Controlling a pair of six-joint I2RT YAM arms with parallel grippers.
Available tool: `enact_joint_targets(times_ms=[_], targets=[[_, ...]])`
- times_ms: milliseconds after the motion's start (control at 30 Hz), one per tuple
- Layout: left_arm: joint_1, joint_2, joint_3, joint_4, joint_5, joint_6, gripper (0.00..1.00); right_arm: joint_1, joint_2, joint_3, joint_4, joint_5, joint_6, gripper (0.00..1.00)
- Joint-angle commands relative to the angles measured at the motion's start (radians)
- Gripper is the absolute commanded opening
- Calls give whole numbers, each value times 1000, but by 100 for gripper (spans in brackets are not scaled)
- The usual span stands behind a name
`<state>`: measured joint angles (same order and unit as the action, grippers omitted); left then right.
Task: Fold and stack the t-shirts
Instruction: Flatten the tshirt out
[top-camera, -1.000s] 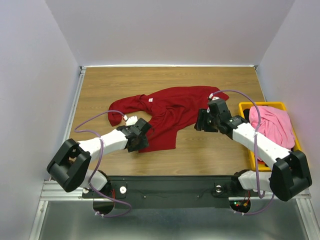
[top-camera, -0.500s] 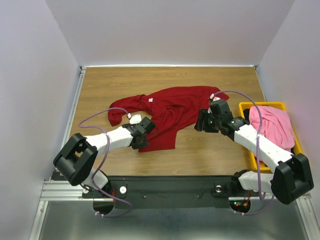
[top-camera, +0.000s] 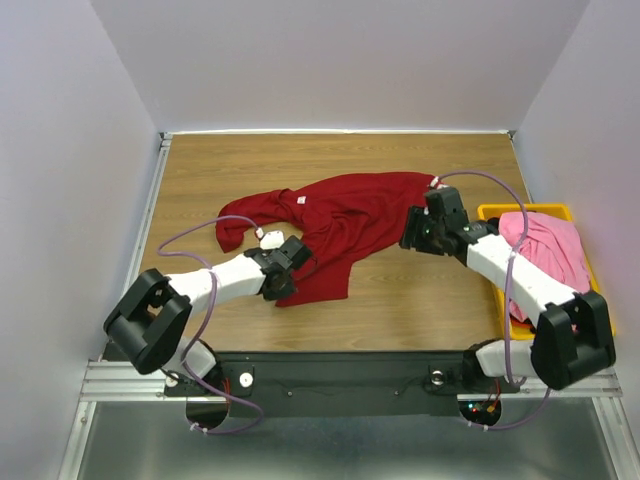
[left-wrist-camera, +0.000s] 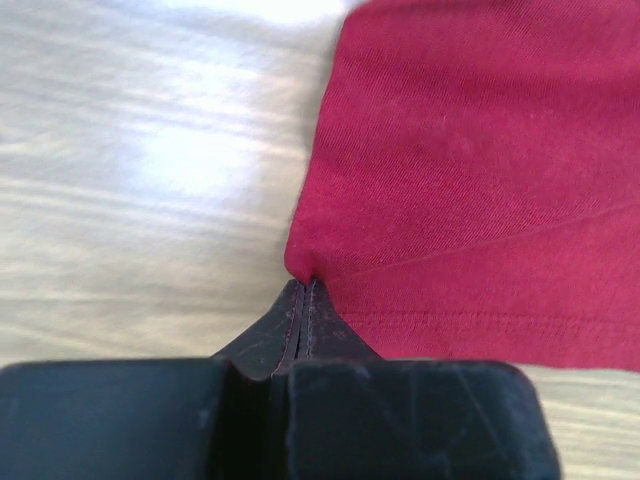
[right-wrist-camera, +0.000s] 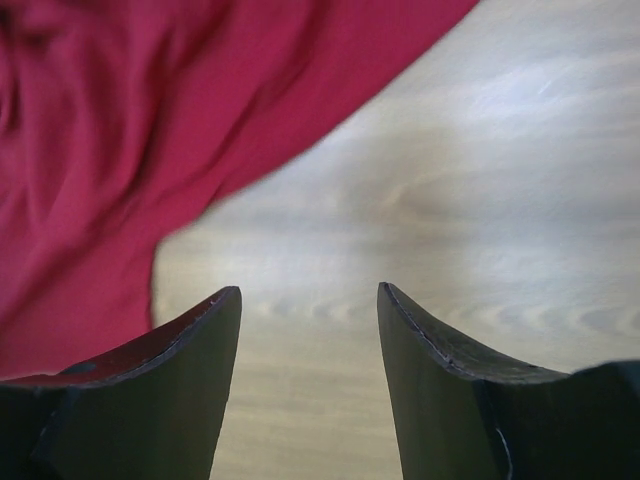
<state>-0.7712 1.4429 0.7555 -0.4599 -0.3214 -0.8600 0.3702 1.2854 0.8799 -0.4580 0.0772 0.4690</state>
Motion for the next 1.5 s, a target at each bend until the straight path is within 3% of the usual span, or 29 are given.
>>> enact_joint_targets(times_ms=[0, 133, 267, 433, 633, 1000, 1467], targets=[[18, -120, 74, -150, -62, 41, 0, -79, 86, 141, 24, 78, 3, 62], [108, -232, 143, -230, -100, 131, 0, -131, 187, 215, 27, 113, -6, 57], [289, -328, 194, -246, -52, 263, 0, -154, 311, 306, 33, 148, -18, 50], [366, -361, 269, -283, -16, 377, 0, -178, 408, 358, 44, 165, -4, 43], [464, -404, 327, -324, -19, 472, 0, -191, 468, 349, 53, 148, 31, 42], [509, -409, 337, -298, 36, 535, 0, -205, 410, 206, 56, 199, 146, 47], [513, -409, 314, -266, 81, 567, 0, -203, 230, -15, 77, 16, 255, 57]])
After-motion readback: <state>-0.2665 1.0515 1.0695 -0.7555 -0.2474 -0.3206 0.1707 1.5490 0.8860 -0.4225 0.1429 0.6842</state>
